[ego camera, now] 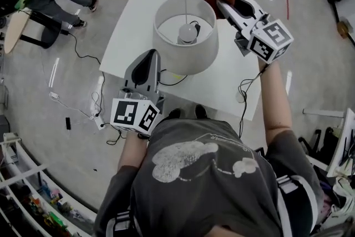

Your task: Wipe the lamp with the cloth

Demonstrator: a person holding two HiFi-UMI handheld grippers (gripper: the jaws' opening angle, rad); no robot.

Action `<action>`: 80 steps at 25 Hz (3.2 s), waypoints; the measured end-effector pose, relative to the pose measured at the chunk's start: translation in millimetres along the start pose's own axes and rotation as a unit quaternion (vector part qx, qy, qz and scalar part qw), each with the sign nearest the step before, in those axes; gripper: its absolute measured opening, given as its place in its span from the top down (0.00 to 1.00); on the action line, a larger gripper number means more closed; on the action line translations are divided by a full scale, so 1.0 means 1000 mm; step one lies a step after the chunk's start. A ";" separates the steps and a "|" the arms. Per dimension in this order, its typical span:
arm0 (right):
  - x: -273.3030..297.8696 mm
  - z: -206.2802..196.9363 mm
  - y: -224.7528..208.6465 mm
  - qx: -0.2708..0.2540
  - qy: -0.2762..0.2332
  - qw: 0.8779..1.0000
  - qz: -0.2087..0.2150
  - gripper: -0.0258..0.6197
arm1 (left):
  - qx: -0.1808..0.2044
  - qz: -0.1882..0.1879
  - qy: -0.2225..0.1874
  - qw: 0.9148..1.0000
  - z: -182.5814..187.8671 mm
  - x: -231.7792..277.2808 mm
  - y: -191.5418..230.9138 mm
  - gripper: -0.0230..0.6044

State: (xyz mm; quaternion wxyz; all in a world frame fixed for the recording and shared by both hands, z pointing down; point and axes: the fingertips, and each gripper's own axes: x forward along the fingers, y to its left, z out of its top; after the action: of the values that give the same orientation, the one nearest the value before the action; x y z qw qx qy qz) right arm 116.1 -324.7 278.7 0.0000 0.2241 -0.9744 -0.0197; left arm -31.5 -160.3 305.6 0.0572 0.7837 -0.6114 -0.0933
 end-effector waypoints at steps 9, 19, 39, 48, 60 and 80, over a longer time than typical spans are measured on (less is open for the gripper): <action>0.040 -0.009 0.014 -0.012 0.014 0.988 0.153 0.81 | 0.003 0.056 -0.001 0.998 -0.012 -0.012 -0.015 0.95; 0.030 -0.093 -0.002 0.026 0.092 0.987 0.133 0.81 | -0.010 0.089 0.013 0.996 -0.038 -0.021 -0.024 0.95; -0.024 -0.015 0.030 -0.120 0.057 0.991 0.020 0.81 | -0.006 0.015 -0.005 1.000 -0.013 -0.023 -0.006 0.95; -0.035 -0.060 0.052 -0.087 0.105 0.990 -0.033 0.81 | -0.016 -0.033 0.006 0.999 -0.017 -0.023 -0.004 0.95; -0.083 -0.148 0.080 0.011 0.180 0.978 -0.107 0.81 | -0.031 -0.085 0.045 0.995 -0.036 -0.031 -0.003 0.95; -0.063 -0.007 0.126 -0.066 0.068 0.979 -0.179 0.81 | -0.028 -0.175 0.031 0.984 -0.015 -0.036 -0.010 0.95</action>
State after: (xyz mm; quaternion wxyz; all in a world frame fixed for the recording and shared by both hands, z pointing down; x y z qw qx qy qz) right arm 117.4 -184.2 291.1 0.0779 0.3948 -0.9129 -0.0680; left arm -27.5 -123.6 320.9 0.0804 0.8793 -0.4599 -0.0945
